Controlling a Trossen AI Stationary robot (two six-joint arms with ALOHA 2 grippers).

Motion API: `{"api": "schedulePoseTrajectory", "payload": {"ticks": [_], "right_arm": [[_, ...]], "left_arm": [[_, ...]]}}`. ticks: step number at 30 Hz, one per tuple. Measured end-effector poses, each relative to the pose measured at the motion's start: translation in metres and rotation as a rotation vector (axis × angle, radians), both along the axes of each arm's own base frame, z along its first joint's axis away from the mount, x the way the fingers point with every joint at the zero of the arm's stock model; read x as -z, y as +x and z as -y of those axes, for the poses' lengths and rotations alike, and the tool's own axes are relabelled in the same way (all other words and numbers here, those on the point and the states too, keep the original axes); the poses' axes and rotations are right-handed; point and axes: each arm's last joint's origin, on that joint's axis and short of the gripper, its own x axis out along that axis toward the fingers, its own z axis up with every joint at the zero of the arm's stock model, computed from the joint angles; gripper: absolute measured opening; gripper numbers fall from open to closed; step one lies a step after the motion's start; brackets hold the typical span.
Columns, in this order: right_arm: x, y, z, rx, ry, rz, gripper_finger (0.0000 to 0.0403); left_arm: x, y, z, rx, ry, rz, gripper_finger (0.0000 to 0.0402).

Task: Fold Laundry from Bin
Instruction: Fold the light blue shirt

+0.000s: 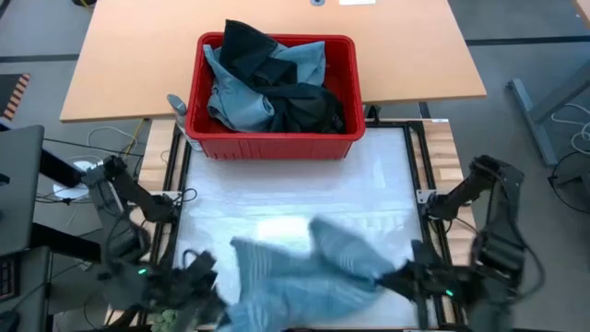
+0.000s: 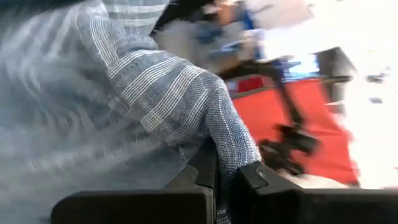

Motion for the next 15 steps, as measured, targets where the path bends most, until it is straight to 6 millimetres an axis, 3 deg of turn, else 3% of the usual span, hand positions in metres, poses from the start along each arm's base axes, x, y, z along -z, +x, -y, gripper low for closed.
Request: {"api": "schedulePoseTrajectory", "payload": {"ticks": [4, 8, 11, 15], "right_arm": [[-0.027, -0.008, -0.013, 0.016, 0.012, 0.102, 0.002], [-0.047, -0.015, -0.007, 0.079, -0.076, 0.149, 0.002], [-0.04, -0.015, 0.015, 0.144, -0.137, 0.092, 0.002], [-0.015, -0.009, 0.053, 0.281, -0.097, -0.115, 0.002]], "left_arm": [[-0.007, -0.007, 0.006, -0.085, -0.099, 0.046, 0.0], [-0.009, -0.014, -0.002, -0.152, -0.034, 0.045, 0.0], [-0.004, -0.015, -0.025, -0.21, 0.054, -0.049, 0.0], [0.019, -0.02, -0.062, -0.343, 0.148, -0.301, 0.0]]}}
